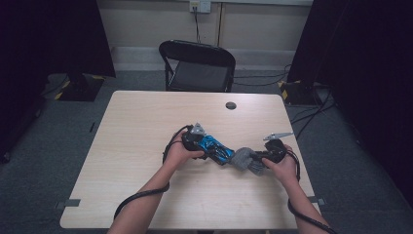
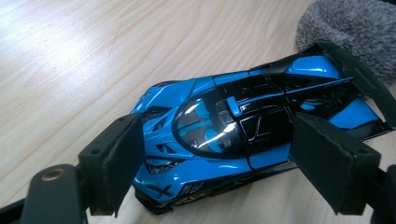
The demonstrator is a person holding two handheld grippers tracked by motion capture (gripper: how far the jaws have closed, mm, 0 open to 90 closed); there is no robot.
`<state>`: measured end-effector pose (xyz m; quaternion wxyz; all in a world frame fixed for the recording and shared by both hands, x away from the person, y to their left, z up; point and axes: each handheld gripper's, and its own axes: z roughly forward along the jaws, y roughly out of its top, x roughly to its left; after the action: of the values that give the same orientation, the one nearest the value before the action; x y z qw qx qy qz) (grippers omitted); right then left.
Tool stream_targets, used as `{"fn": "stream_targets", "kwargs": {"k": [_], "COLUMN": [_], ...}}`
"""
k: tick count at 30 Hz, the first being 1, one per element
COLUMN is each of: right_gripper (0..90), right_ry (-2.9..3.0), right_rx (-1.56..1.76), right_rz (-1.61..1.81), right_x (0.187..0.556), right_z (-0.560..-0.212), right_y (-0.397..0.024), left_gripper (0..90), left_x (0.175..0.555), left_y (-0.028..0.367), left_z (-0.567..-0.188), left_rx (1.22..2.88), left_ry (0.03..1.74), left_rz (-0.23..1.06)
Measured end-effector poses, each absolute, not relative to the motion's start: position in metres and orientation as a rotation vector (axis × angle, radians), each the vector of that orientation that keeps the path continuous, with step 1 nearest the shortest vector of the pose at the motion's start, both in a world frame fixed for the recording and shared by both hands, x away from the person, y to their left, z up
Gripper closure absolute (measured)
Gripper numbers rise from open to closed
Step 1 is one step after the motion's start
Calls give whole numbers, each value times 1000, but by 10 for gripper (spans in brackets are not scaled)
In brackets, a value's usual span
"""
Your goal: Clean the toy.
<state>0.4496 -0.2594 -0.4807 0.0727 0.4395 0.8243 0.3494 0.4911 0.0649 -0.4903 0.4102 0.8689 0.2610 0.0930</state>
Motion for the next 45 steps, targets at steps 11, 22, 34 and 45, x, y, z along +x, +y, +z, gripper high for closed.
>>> {"fn": "stream_targets", "kwargs": {"k": [11, 22, 34, 45], "right_gripper": [768, 768, 767, 767], "right_ry": [2385, 2362, 2446, 2581], "right_rx": [1380, 1356, 1218, 1097], "right_rz": [1023, 1089, 1197, 1253], "right_x": [452, 442, 418, 397], "right_z": [-479, -469, -456, -456], "right_y": [-275, -286, -275, -250], "left_gripper": [179, 176, 163, 165], "left_x": [491, 492, 491, 492], "left_y": [65, 66, 66, 65], "left_z": [-490, -491, -492, -492], "left_rx": [2187, 2180, 2172, 2181], "left_ry": [656, 660, 693, 692], "left_rz": [233, 228, 205, 204]}}
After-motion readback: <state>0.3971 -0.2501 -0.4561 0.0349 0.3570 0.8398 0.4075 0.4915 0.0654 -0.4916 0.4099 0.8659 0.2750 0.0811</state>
